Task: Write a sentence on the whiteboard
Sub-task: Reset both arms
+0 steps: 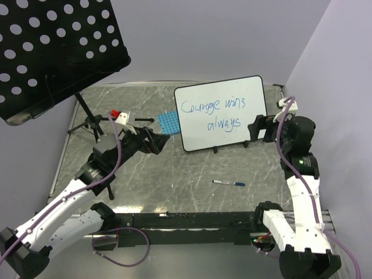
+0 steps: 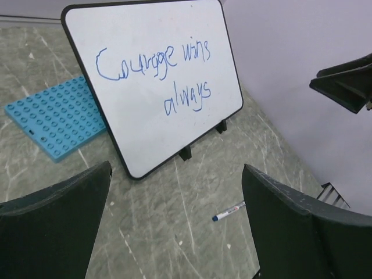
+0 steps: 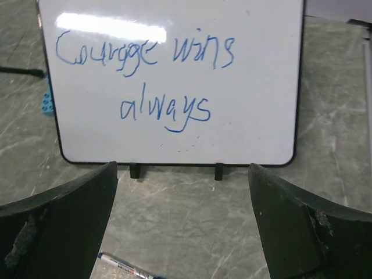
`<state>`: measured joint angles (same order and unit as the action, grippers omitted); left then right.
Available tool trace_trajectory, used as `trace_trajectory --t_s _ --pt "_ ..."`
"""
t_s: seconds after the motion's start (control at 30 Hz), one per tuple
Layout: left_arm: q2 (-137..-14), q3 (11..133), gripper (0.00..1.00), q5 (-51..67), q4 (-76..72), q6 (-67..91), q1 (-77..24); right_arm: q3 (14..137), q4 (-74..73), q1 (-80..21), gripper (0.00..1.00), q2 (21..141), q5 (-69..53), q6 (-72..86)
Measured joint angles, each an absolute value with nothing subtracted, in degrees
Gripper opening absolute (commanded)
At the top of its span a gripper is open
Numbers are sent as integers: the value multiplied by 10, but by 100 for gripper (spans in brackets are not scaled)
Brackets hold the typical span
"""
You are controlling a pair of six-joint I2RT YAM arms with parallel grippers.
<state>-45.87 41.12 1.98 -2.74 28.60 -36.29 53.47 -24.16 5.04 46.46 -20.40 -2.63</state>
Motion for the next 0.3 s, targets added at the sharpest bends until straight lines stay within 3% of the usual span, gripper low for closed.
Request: trace_trajectory --t_s 0.3 --pt "-388 423 97 -17 75 276 -363 535 -251 50 100 401 -128 -2"
